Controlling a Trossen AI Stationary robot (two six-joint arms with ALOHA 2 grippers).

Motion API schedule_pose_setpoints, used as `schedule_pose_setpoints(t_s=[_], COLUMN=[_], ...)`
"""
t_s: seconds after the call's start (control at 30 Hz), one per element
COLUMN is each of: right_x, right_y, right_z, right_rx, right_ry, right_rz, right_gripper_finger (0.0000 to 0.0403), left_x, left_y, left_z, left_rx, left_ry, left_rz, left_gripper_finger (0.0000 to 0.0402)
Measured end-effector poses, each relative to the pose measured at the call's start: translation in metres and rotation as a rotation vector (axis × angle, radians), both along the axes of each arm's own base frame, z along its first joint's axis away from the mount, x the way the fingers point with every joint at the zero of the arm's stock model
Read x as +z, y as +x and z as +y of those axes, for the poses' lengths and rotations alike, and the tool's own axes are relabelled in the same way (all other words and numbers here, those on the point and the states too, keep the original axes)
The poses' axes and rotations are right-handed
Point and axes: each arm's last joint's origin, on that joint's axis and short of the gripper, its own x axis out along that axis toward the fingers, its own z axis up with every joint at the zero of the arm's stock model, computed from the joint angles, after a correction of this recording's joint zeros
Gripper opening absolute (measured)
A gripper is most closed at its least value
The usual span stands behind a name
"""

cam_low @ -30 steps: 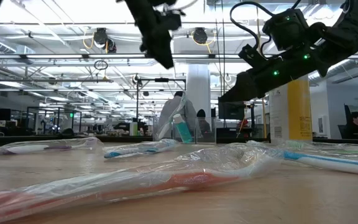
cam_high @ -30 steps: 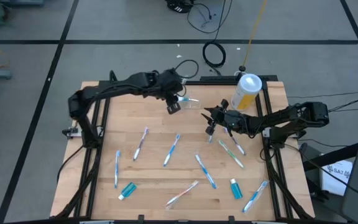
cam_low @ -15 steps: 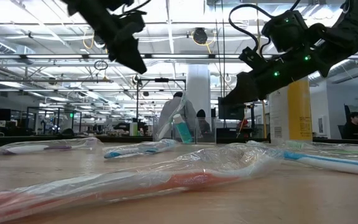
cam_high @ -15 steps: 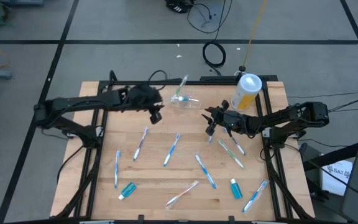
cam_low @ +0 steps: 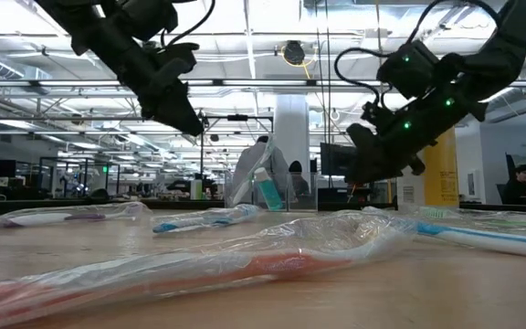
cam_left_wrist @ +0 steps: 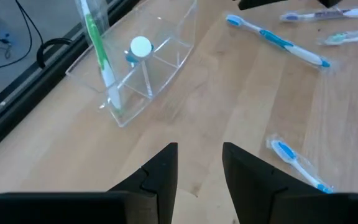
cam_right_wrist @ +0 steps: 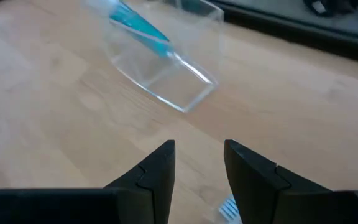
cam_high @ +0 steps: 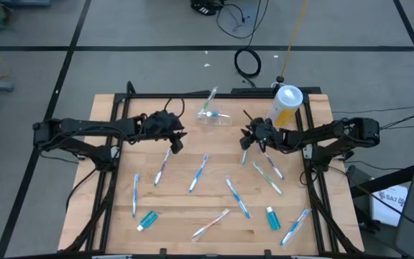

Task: Pick & Place toothbrushing station
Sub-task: Put the blue toothbrush into the transparent organizer

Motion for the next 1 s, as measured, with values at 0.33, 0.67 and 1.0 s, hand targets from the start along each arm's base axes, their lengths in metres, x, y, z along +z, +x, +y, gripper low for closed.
schedule_pose_setpoints(t_s=[0.33,0.67,1.0], right_x=[-0.012,-0.030,-0.034], right_y=[-0.011,-0.008,-0.007], right_z=[-0.001,0.003,0.003], right_rx=[-0.125,-0.168,-0.140], right_ry=[0.147,0.214,0.199], right_rz=[0.055,0.074,0.116], right_gripper_finger=[0.0130,0.0130,0.0116], left_x=[0.004,0.004,0.004], left_y=[0.003,0.003,0.003], left_z=[0.001,0.001,0.001], left_rx=[0.001,0.008,0.009], left_ry=[0.011,0.002,0.001], left_rz=[-0.047,-0.051,-0.050], left_gripper_finger=[0.0134,0.0134,0.0134])
